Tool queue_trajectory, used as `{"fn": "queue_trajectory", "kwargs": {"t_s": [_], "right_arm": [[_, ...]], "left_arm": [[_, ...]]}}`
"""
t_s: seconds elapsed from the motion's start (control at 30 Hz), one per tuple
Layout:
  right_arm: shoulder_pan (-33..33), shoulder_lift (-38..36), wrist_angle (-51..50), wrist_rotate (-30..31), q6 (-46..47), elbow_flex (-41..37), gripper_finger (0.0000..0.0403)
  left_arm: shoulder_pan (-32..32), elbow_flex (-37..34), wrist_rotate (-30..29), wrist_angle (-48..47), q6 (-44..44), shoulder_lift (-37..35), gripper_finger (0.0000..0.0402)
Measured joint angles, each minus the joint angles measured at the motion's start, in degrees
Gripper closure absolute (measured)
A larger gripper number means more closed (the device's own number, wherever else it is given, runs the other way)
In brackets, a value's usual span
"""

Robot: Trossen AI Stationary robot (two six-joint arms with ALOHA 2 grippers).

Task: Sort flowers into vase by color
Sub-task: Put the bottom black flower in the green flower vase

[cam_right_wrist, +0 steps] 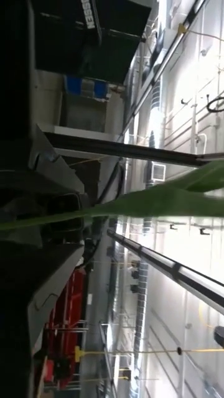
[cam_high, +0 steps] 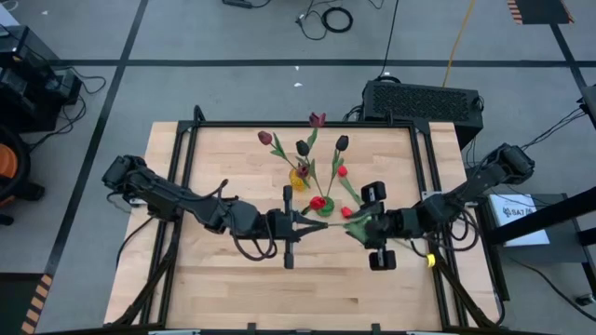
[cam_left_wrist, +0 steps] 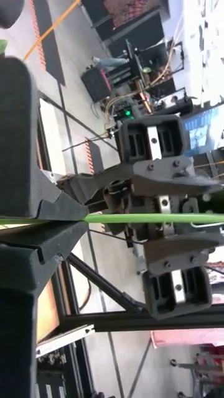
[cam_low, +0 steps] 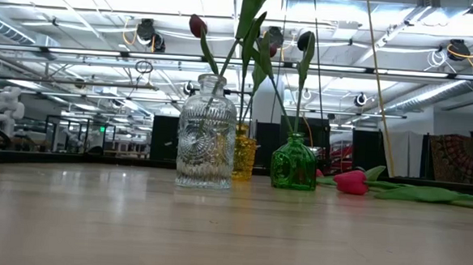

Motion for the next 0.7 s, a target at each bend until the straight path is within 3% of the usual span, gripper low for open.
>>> {"fn": "queue_trajectory", "kwargs": {"t_s": [0.43,0.7], "right_arm": [[-0.33,0.04,-14.53,1.57,1.73,5.91,0.0271],[-0.35,0.04,-14.5,1.65,1.73,6.08,0.0342]], "left_arm": [[-0.27,0.0,-0.02,-1.81,-2.41,0.02,0.0401],[-0.31,0.0,0.0,-1.89,-2.39,0.02,0.0401]]}}
